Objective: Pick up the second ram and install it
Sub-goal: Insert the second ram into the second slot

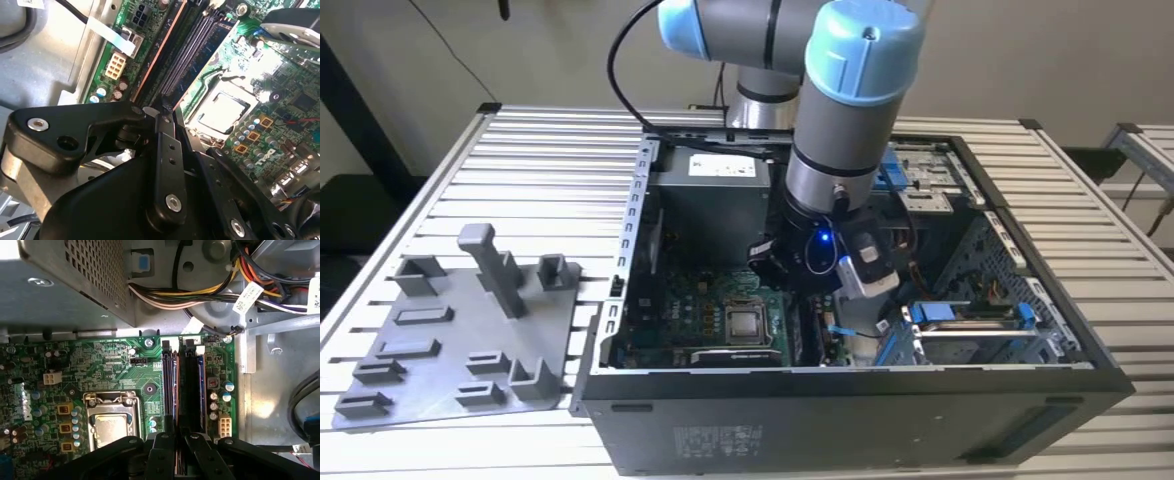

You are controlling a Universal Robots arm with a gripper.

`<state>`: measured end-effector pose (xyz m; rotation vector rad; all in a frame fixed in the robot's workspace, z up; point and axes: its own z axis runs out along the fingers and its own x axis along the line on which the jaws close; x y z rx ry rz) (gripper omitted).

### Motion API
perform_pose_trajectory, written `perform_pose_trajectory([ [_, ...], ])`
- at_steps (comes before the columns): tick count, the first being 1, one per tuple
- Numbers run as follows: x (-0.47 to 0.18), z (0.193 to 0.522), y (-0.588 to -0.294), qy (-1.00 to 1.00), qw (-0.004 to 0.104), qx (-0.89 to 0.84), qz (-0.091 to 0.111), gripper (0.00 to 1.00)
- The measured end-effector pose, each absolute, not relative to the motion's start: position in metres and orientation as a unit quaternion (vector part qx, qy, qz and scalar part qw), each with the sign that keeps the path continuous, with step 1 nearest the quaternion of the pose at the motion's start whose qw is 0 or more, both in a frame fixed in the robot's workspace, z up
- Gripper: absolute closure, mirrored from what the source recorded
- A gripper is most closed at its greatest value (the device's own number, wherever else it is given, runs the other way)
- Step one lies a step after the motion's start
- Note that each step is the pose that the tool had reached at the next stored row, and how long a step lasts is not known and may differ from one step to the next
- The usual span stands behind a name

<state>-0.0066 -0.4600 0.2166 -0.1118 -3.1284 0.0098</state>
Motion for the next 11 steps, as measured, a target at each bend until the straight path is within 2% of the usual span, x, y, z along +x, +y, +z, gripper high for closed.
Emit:
perform_pose_trajectory([
  [4,-0.0065,0.2166,-0.4600,-1.000,-0.001,-0.029,0.003,0.86],
  [11,-0.0066,0.2166,-0.4599,-1.000,-0.001,-0.023,0.003,0.86],
])
